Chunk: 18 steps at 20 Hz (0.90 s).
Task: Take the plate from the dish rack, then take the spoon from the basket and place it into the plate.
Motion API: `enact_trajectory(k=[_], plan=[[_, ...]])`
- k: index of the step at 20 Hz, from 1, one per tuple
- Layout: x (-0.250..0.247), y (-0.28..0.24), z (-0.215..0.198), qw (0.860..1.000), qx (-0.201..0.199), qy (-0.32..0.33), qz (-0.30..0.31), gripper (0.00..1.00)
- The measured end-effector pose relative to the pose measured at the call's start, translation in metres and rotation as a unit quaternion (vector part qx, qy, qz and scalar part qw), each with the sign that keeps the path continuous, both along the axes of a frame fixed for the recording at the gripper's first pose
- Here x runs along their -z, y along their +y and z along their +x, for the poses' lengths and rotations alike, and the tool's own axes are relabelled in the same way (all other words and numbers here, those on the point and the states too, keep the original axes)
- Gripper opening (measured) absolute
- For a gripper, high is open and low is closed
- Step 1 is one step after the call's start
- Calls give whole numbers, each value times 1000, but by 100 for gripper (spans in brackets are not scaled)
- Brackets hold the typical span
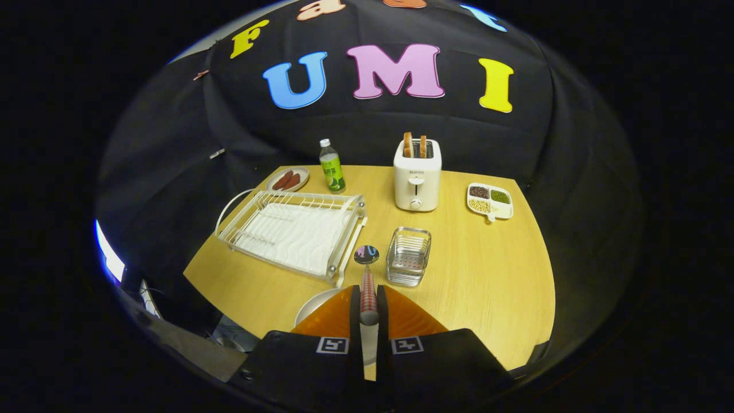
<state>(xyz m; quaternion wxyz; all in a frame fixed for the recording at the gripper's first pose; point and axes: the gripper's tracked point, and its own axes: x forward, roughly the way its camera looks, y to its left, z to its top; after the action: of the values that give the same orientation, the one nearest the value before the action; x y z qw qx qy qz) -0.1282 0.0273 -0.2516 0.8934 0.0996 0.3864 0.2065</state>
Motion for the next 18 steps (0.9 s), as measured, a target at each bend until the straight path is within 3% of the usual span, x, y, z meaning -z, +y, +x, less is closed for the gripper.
enact_trajectory(k=[6, 18], plan=[[51, 31, -55, 996, -54, 64, -26, 12], [109, 48, -68, 991, -76, 90, -55, 15]])
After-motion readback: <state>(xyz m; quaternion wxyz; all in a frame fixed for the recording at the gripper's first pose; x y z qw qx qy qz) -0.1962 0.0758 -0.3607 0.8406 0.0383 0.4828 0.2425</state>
